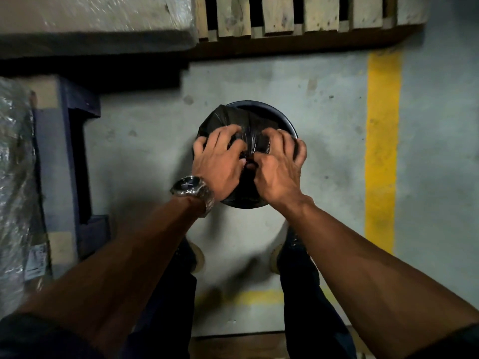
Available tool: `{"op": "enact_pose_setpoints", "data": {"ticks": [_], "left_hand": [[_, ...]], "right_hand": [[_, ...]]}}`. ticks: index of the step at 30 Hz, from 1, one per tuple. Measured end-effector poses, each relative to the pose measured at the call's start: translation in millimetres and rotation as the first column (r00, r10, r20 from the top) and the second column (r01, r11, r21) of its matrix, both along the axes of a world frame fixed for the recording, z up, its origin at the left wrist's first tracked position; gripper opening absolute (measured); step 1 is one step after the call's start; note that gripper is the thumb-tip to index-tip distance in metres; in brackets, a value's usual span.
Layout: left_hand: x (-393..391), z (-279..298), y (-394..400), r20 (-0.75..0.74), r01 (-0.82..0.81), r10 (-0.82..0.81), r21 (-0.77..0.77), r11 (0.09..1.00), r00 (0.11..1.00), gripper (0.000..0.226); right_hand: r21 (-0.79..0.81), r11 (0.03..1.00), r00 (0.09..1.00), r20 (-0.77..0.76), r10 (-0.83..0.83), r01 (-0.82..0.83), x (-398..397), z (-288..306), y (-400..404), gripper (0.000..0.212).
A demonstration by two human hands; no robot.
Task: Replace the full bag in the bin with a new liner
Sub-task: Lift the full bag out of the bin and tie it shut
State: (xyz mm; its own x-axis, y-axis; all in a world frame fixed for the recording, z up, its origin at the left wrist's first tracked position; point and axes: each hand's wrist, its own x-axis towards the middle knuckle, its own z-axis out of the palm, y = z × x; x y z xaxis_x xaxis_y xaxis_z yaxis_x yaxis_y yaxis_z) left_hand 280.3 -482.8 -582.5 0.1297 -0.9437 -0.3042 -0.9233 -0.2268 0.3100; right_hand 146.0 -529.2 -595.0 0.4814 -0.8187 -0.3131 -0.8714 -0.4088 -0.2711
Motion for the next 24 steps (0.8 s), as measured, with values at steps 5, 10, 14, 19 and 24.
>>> {"op": "enact_pose_setpoints", "data": {"ticks": [5, 10, 14, 19, 24], "left_hand": [[7.0, -9.2, 15.5, 0.124, 0.158, -0.152, -0.045, 0.986, 0.981, 0.028], [0.0, -10.2, 0.8, 0.102, 0.163, -0.165, 0.023, 0.986, 0.981, 0.013], [-0.8, -10.4, -9.1, 0.045, 0.088, -0.094, 0.121, 0.989, 0.995, 0.016], [-0.5, -13.1, -26.4, -0.005, 0.030, -0.030, 0.270, 0.962, 1.000, 0.022], [-2.6, -10.9, -27.3, -0.021, -0.046, 0.055, 0.291, 0.955, 0.998, 0.026]], "right_hand": [[0.108, 0.994, 0.999, -0.033, 0.018, -0.014, 5.4, 2.2, -11.4, 0.016], [0.106, 0.994, 0.999, -0.049, -0.001, 0.006, 4.7, 1.5, -6.3, 0.018], [-0.062, 0.998, 1.000, -0.003, -0.009, 0.009, -4.3, 1.4, 8.6, 0.021], [-0.149, 0.989, 0.999, 0.050, 0.021, -0.013, -4.3, -5.8, 17.8, 0.020], [-0.100, 0.995, 1.000, 0.019, 0.001, 0.001, 1.8, -9.6, 7.9, 0.014]]}}
